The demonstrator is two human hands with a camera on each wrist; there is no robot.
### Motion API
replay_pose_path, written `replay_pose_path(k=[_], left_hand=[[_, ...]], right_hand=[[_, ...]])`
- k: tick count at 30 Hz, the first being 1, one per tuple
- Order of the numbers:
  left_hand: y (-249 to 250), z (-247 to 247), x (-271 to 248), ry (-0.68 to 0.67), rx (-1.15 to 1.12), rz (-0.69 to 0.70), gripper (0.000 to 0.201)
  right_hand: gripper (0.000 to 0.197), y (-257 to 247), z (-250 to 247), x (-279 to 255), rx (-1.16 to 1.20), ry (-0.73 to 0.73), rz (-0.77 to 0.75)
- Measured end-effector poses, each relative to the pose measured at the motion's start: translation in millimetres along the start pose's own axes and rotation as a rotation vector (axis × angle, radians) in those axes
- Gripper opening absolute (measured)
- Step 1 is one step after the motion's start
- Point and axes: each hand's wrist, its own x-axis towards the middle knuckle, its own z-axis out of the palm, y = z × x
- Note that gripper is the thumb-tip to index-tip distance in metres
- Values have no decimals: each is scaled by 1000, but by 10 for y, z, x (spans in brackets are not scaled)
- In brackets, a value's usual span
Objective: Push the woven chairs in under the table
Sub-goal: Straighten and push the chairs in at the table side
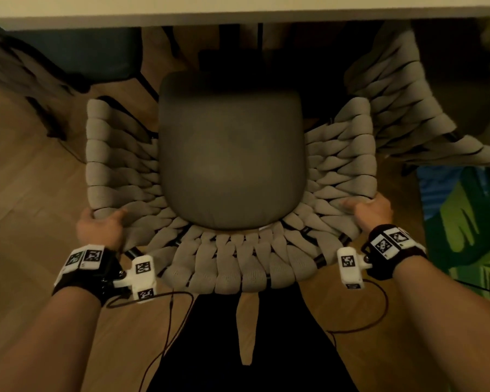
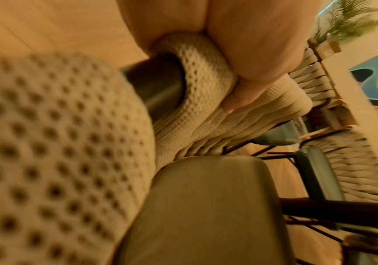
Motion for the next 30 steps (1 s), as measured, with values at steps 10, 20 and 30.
replay_pose_path(k=[10, 20, 30], left_hand=[[752, 389, -468, -5, -14, 87, 24], [1185, 1159, -79, 0, 97, 38, 32], [1572, 1449, 121, -15, 236, 15, 59]], right_hand=[[52, -391, -610, 351, 59, -28, -42], [61, -1094, -359, 1500, -55, -34, -85], [54, -1527, -274, 1926, -169, -10, -160]])
